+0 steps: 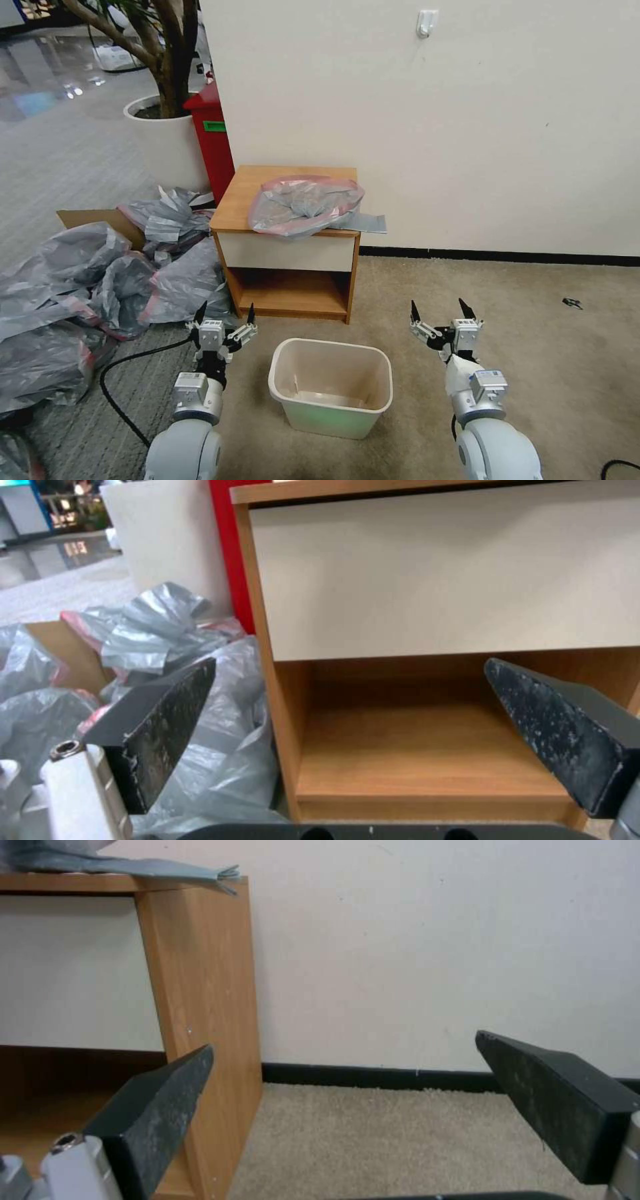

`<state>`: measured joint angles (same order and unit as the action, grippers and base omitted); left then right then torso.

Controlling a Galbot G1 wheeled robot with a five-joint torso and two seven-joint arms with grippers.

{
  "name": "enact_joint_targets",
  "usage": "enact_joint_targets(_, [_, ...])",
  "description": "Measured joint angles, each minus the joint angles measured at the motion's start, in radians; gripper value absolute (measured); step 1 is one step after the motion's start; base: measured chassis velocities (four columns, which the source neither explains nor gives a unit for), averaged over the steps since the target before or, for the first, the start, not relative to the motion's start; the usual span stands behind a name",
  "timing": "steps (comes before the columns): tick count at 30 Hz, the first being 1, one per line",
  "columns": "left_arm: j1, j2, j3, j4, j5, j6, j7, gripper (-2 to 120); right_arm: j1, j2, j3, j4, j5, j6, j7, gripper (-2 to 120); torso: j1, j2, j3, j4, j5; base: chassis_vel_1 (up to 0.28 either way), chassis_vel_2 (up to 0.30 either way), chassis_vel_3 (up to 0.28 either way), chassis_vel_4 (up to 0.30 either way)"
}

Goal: Pick up the garbage bag from the table and place it over the trash can.

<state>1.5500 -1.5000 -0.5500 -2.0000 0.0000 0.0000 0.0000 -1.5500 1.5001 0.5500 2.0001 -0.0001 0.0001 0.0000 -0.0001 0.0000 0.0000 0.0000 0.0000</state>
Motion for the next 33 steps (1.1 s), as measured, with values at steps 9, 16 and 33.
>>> enact_joint_targets(9, [0.0,0.0,0.0,0.0,0.0,0.0,0.0,100,0.0,0.0,0.0,0.0,0.0,0.0,0.0,100,0.0,0.0,0.0,0.0,0.0,0.0,0.0,0.0,0.0])
enact_joint_targets(16, [0.053,0.024,-0.017,-0.078,-0.025,0.02,-0.028,100,-0.037,0.006,0.002,0.084,0.012,-0.021,0.02,100,0.0,0.0,0.0,0.0,0.0,0.0,0.0,0.0,0.0])
enact_joint_targets(33, [0.321,0.149,-0.106,-0.473,-0.158,0.134,-0.189,100,-0.225,0.02,0.004,0.492,0.1,-0.143,0.111,100,0.0,0.0,0.0,-0.0001,-0.0005,0.0,0.0,0.0,0.0])
